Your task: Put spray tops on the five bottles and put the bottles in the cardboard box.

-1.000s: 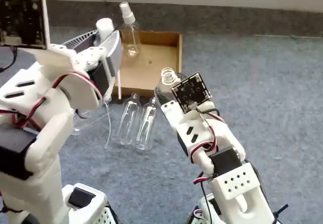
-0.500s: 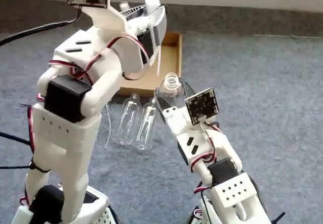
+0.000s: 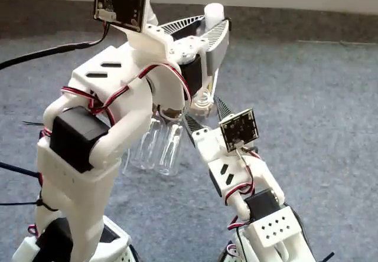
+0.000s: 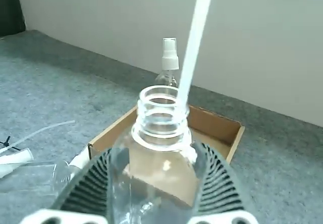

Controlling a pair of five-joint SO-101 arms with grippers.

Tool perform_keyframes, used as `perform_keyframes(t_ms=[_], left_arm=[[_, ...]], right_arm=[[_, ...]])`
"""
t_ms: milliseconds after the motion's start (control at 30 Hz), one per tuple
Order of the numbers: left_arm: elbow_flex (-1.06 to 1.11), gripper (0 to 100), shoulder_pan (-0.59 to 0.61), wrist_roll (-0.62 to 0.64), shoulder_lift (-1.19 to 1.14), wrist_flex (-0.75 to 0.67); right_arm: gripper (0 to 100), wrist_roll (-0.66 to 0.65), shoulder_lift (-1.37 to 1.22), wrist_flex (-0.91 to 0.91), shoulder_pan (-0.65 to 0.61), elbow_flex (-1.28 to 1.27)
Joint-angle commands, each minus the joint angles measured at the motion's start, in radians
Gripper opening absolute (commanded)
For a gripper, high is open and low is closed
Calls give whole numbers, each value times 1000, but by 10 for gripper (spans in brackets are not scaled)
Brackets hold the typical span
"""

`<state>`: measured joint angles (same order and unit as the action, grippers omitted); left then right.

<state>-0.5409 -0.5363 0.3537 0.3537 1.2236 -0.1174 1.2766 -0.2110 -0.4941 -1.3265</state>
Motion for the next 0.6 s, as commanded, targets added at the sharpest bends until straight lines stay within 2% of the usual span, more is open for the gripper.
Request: perform_keyframes(t_ms=[0,133,567], left_arm=[[-38,56,21,8,28,9],[-41,56,54,8,28,6],[-48,56,56,3,18,9]], right_arm=[[4,12,21,22,15,12],[4,12,21,22,15,12],[4,12,21,22,15,12]])
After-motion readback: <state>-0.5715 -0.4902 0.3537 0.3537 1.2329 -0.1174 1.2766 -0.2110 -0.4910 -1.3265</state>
